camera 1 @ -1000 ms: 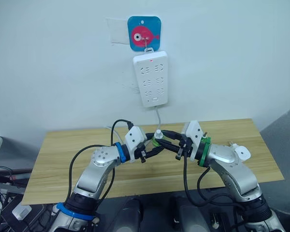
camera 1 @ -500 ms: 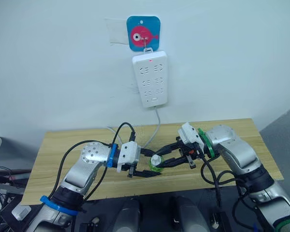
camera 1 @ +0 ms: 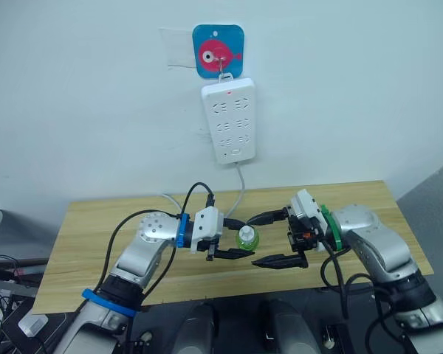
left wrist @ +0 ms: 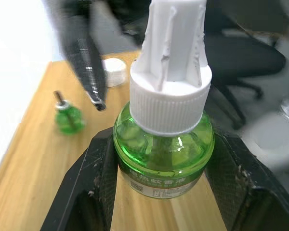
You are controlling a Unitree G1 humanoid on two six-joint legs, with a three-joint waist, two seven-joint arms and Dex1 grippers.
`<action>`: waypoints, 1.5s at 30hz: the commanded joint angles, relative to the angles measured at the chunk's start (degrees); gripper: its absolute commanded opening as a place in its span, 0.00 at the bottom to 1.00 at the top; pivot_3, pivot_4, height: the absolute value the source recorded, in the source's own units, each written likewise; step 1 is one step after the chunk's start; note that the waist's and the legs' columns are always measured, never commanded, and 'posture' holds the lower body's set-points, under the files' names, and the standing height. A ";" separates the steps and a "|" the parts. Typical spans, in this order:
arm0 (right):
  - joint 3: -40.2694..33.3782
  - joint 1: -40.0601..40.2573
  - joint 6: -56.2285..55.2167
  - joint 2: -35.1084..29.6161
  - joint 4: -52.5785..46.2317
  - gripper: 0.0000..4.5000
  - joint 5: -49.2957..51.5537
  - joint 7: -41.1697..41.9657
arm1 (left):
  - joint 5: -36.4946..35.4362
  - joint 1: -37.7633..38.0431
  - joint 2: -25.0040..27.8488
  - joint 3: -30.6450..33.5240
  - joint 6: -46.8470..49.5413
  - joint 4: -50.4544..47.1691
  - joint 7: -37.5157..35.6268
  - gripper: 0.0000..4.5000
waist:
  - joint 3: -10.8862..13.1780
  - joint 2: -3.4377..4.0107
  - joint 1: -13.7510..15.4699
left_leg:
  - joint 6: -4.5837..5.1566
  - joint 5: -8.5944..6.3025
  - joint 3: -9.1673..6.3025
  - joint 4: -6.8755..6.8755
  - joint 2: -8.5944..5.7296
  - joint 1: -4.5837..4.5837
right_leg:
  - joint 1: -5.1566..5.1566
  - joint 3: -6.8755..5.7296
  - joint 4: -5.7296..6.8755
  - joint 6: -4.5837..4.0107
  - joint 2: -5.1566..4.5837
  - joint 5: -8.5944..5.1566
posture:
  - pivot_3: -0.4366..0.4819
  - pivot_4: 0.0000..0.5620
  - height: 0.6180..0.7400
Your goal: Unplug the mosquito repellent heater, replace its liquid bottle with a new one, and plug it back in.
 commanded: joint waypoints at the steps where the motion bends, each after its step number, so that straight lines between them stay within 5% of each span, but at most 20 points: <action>1: -1.27 2.20 -0.72 4.54 -6.94 0.99 -3.66 -12.82 | -1.14 2.03 -2.13 2.93 5.18 -5.66 8.19 0.50 | 0.00 0.00 0.00 | -0.01 0.01 0.01 0.01 -0.01 0.03 | -0.01 0.03 0.11 0.00 0.00 -0.01 | 0.46 0.33 1.00; 6: 0.46 3.36 -2.00 10.53 -8.10 0.99 -10.13 -24.92 | -0.17 3.43 -4.14 3.38 8.81 -8.61 14.33 0.50 | -0.01 0.00 0.07 | -0.05 0.03 0.00 0.02 -0.07 0.06 | 0.00 0.02 0.17 0.01 0.02 -0.02 | 0.46 0.34 1.00; 12: 0.37 1.84 -2.39 12.40 -5.19 0.99 -12.99 -29.69 | -0.23 3.17 -3.54 2.51 9.41 -9.37 14.06 0.50 | -0.01 0.00 0.06 | -0.05 0.03 0.01 0.01 -0.14 0.05 | 0.00 0.02 0.16 0.00 0.03 -0.01 | 0.46 0.33 1.00; 29: -10.07 4.73 2.77 -4.52 -10.14 0.99 1.99 -17.09 | -0.67 0.84 -2.09 4.21 7.91 -5.49 12.49 0.50 | -0.01 0.00 0.03 | -0.02 0.02 0.19 0.02 -0.13 0.04 | 0.05 -0.02 0.14 -0.01 0.10 -0.02 | 0.44 0.32 1.00; 42: -2.29 -1.03 6.47 7.60 -9.33 0.99 3.20 -23.62 | -0.52 -0.09 -2.10 3.73 7.45 -4.82 11.90 0.50 | -0.03 0.01 -0.76 | -0.03 0.03 0.02 0.02 -0.14 0.03 | 0.03 -0.06 0.16 -0.02 0.10 -0.02 | 0.45 0.31 1.00; 45: -2.12 -1.39 6.07 7.81 -8.98 0.86 3.10 -23.53 | -0.83 0.19 -2.05 3.59 7.76 -5.08 11.61 0.50 | -0.03 0.00 -0.80 | -0.03 0.02 0.03 0.01 -0.18 0.03 | 0.03 -0.02 0.13 -0.01 0.06 -0.02 | 0.45 0.32 1.00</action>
